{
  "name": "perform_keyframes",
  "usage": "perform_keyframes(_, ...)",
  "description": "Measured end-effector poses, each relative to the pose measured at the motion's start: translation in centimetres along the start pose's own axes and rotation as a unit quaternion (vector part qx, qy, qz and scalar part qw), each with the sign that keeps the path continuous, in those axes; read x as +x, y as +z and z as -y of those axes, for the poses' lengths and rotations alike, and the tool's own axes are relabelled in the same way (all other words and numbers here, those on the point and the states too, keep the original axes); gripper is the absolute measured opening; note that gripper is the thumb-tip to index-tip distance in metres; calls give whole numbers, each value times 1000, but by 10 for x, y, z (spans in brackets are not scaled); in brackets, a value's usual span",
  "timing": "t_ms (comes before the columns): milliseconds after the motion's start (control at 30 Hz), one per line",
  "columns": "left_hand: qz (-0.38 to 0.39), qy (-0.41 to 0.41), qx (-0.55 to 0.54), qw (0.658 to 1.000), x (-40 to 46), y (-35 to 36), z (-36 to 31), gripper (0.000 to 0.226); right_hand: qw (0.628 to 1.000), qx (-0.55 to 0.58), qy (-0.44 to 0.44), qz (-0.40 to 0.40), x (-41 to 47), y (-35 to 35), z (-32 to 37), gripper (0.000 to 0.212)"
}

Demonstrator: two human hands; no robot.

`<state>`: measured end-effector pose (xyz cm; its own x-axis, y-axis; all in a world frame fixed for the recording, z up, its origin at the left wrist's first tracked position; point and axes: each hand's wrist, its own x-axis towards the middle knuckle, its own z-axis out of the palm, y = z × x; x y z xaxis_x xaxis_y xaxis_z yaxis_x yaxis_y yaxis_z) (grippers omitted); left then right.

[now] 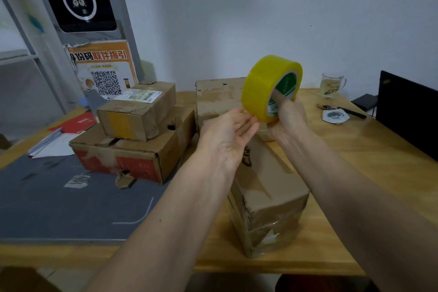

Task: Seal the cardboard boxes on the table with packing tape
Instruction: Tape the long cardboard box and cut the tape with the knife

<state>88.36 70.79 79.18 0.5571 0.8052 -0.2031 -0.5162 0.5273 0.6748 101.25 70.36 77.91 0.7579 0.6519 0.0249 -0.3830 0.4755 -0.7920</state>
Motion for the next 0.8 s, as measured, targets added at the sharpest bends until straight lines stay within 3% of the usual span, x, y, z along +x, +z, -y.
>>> perform_keyframes(67,18,29,10,999,-1,-3,2,40,1000,-14,13,-21,-2,2,2,35)
perform_keyframes(133,50,112,165,979,2,-9,5,54,996,-51,62,-45,-4,7,6,33)
perform_keyframes(200,47,227,387,893,5,-13,6,65,989,-65,127,-33,-8,13,10,33)
perform_keyframes(233,44,268,441,855,6,-13,6,65,985,-55,163,-11,-11,16,13,33)
perform_keyframes(367,70,368,420,827,8,-9,5,38,966,-112,207,105,-25,21,19,28)
perform_keyframes(433,89,388,385,833,8,-8,2,33,967,-207,121,83,-30,20,23,21)
perform_keyframes(533,104,360,352,858,9,-12,-8,28,941,-314,-128,11,-36,9,31,26)
perform_keyframes(600,117,339,361,861,8,-17,-13,28,887,-331,-311,78,-48,2,33,26)
perform_keyframes(633,123,332,366,861,7,-18,-15,28,860,-341,-361,118,-53,-1,32,26)
perform_keyframes(733,140,319,389,853,4,-23,-13,24,807,-404,-389,185,-62,-6,29,28)
perform_keyframes(800,154,311,402,848,4,-26,-11,24,808,-423,-372,172,-64,-6,27,33)
